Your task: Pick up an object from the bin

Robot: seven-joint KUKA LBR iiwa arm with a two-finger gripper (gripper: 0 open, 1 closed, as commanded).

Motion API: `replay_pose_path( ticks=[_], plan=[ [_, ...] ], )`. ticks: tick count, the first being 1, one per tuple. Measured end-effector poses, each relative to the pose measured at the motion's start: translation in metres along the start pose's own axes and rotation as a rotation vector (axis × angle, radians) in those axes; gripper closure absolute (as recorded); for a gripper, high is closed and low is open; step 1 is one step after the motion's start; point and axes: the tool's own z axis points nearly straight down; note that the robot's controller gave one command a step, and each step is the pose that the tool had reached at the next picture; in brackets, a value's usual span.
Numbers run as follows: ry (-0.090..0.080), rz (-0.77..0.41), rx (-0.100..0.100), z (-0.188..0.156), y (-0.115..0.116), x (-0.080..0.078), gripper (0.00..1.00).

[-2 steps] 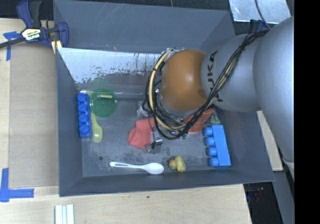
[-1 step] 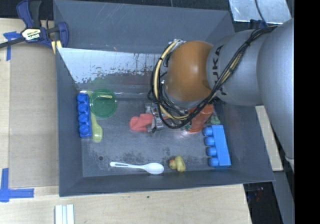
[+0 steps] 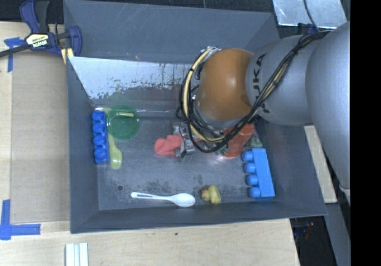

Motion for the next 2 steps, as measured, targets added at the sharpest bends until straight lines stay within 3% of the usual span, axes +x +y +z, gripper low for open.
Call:
replay_pose_path(
  ticks=[2],
  plan=[
    [0.008, -0.056, 0.0, -0.14, -0.014, 0.002, 1.0]
  ],
)
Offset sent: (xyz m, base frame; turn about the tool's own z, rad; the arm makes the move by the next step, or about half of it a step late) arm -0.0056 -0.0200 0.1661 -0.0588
